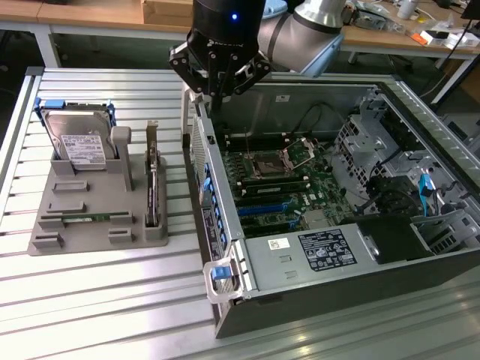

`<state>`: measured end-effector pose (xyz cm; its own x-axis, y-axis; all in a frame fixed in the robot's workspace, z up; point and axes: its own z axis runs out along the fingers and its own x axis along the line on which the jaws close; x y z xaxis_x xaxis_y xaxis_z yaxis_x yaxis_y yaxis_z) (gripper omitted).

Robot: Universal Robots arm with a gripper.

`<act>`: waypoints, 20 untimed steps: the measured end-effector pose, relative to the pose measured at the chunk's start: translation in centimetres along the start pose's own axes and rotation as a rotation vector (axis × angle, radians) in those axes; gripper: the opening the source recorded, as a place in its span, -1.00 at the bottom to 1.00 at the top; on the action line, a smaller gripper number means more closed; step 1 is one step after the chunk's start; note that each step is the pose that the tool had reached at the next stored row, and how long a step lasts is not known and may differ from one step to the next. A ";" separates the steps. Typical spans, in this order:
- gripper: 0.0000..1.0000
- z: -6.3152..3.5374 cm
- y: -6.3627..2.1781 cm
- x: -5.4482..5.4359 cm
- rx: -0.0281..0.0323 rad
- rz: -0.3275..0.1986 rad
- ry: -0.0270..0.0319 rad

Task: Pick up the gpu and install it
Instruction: 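Reach for the gpu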

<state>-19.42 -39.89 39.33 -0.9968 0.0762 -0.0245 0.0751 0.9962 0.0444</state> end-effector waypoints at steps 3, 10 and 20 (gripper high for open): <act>-0.79 -0.01 -0.03 0.4 0.0000 0.000 0.0001; -0.79 -0.03 -0.08 1.1 0.0000 0.000 0.0000; -0.79 -0.08 -0.21 2.8 0.0000 0.000 0.0000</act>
<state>-22.21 -39.89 39.33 -0.9968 0.0762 -0.0245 0.0751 0.9962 0.0444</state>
